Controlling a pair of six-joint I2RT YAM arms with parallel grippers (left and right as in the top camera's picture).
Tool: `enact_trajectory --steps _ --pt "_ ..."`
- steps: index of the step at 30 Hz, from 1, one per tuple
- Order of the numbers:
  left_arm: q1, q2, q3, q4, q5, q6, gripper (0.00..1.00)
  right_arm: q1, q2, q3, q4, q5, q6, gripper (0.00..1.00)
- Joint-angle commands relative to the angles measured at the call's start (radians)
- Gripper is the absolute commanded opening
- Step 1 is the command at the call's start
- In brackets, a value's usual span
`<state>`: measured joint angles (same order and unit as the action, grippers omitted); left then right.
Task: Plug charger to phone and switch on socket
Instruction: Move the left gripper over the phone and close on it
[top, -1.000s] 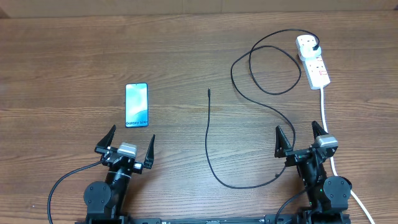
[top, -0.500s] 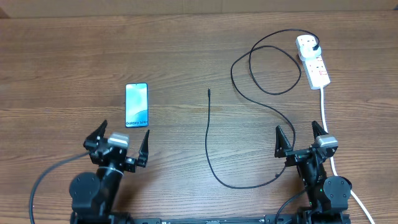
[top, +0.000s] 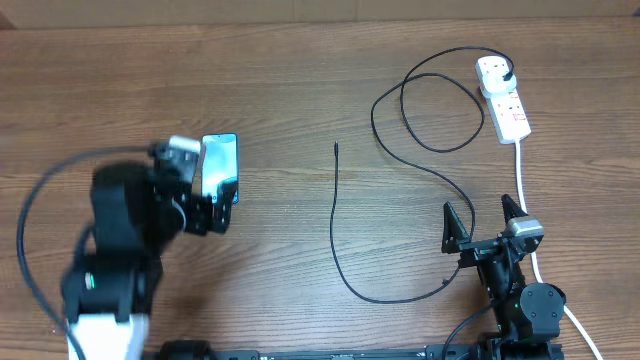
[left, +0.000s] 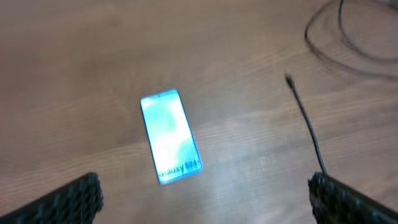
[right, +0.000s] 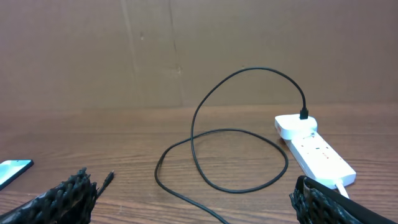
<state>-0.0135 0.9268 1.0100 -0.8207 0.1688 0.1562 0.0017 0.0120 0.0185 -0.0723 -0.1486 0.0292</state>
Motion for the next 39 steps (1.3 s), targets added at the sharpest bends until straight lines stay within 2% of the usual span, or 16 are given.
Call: enact_trajectory --steps 1,7,9,11,22,26,34,39 --pt "0.004 0.182 0.204 -0.134 0.009 -0.015 1.00 0.006 -0.009 -0.011 0.003 0.010 -0.001 1.00" --pt "0.004 0.468 0.504 -0.408 0.140 -0.014 1.00 0.006 -0.009 -0.011 0.003 0.010 -0.001 1.00" --pt "0.004 0.540 0.569 -0.483 0.201 -0.014 0.99 0.006 -0.009 -0.011 0.003 0.010 -0.001 1.00" --pt "0.004 0.592 0.597 -0.512 0.196 -0.014 1.00 0.006 -0.009 -0.011 0.003 0.010 -0.001 1.00" --pt "0.004 0.776 0.597 -0.469 0.155 -0.031 1.00 0.006 -0.009 -0.011 0.003 0.010 -0.001 1.00" --pt "0.003 0.842 0.597 -0.431 0.045 -0.121 1.00 0.006 -0.009 -0.011 0.003 0.010 -0.001 1.00" --pt "0.003 0.995 0.597 -0.382 -0.169 -0.211 1.00 0.006 -0.009 -0.011 0.003 0.010 -0.001 1.00" --pt "0.004 1.084 0.595 -0.362 -0.210 -0.258 0.99 0.006 -0.009 -0.011 0.003 0.010 -0.001 1.00"
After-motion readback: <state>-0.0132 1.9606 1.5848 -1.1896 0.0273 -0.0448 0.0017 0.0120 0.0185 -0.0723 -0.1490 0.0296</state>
